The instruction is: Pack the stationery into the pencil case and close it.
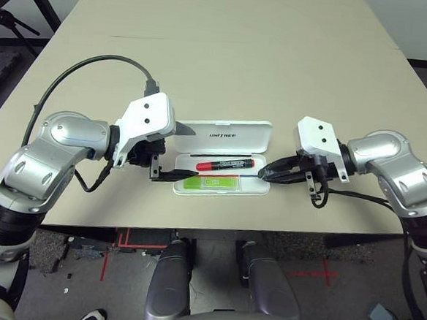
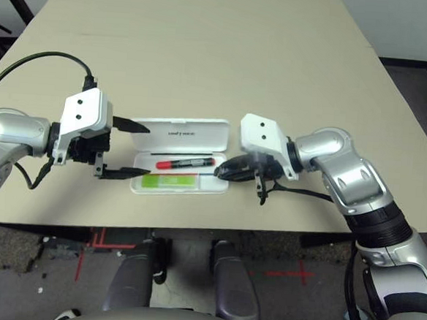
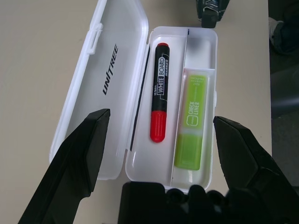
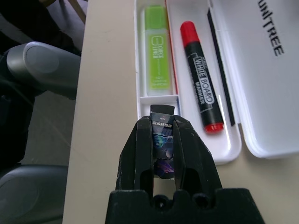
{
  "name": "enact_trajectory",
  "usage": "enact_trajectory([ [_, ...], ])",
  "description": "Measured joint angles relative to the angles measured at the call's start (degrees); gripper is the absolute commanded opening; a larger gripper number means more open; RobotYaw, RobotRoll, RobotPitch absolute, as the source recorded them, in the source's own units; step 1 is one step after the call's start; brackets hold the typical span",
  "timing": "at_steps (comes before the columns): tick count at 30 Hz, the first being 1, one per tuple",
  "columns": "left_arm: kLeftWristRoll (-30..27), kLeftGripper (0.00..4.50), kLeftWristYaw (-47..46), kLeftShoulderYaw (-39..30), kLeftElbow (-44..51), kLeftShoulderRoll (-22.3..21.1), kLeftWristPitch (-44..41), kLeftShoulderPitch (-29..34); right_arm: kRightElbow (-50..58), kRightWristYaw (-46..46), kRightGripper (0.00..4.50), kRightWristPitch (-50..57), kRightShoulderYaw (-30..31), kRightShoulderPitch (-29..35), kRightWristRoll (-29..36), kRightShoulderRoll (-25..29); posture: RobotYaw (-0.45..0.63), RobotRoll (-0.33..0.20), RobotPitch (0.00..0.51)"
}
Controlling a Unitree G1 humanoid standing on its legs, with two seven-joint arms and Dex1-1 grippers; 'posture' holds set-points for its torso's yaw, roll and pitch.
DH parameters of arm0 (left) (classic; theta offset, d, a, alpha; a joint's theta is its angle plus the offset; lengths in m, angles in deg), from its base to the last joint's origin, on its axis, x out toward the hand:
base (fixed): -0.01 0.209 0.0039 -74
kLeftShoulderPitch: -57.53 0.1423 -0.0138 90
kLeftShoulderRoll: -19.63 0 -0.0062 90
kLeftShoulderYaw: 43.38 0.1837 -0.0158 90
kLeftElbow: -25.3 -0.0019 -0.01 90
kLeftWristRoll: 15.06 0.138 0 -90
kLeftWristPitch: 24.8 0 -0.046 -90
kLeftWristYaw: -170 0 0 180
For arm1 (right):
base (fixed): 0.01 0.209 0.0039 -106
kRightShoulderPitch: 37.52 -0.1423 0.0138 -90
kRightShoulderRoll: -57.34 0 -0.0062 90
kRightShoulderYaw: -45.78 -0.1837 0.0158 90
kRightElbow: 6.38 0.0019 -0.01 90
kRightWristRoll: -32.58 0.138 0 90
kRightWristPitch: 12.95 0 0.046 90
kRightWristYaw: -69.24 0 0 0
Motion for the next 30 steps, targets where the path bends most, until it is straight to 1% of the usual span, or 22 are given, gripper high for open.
enact_trajectory([
  [7, -0.02, 4.50, -0.02, -0.22, 0.21, -0.86, -0.01, 0.77, -0.76, 0.21, 0.31, -0.43, 2.08, -0.22, -1.59, -1.28, -0.01, 0.000, 0.180],
  [13, -0.02, 4.50, -0.08, -0.22, 0.45, -0.86, -0.20, 0.81, -1.63, -0.14, 0.31, -0.50, 2.38, -0.28, -2.77, -2.20, -0.01, 0.000, 0.178],
  [15, -0.01, 4.50, -0.10, -0.22, 0.52, -0.86, -0.24, 0.83, -1.84, -0.41, 1.06, -0.53, 2.60, -0.28, -3.42, -2.47, -0.01, 0.000, 0.177],
  [16, -0.01, 4.50, -0.12, -0.22, 0.54, -0.86, -0.25, 0.85, -2.02, -0.50, 1.31, -0.53, 2.61, -0.28, -3.65, -2.59, -0.01, 0.000, 0.177],
  [17, -0.02, 4.50, -0.13, -0.22, 0.55, -0.86, -0.26, 0.87, -2.22, -0.54, 1.66, -0.53, 2.61, -0.28, -3.76, -2.65, -0.01, 0.000, 0.177],
  [18, -0.02, 4.50, -0.15, -0.22, 0.55, -0.86, -0.27, 0.92, -2.34, -0.55, 2.05, -0.53, 2.61, -0.28, -3.82, -2.71, -0.01, 0.000, 0.177],
  [19, -0.01, 4.50, -0.16, -0.22, 0.55, -0.86, -0.28, 0.96, -2.37, -0.57, 2.54, -0.53, 2.61, -0.28, -3.85, -2.77, -0.01, 0.000, 0.177],
  [20, -0.01, 4.50, -0.16, -0.22, 0.55, -0.87, -0.28, 1.00, -2.40, -0.62, 2.84, -0.54, 2.61, -0.28, -3.89, -2.86, 0.00, 0.000, 0.177],
  [24, 0.29, 4.50, -0.22, -0.21, 0.53, -1.33, -0.27, 1.48, -2.46, -0.70, 4.32, 1.73, 1.95, -0.29, -2.57, -3.21, 0.00, 0.000, 0.176],
  [25, 0.51, 4.50, -0.22, -0.21, 0.50, -1.59, -0.26, 1.84, -2.37, -0.42, 4.48, 3.14, 1.48, -0.33, -1.47, -2.98, 0.00, 0.000, 0.175],
  [27, 0.93, 4.50, -0.25, -0.26, 0.39, -2.02, -0.26, 2.87, -2.03, 0.64, 4.48, 6.02, -0.14, -0.34, 1.03, -1.50, 0.00, 0.000, 0.174],
  [30, 1.05, 4.50, -0.25, -0.67, 0.25, -2.29, -0.24, 4.26, -1.80, 2.56, 4.48, 10.21, -4.13, -0.61, 5.00, 2.74, 0.01, 0.000, 0.174],
])
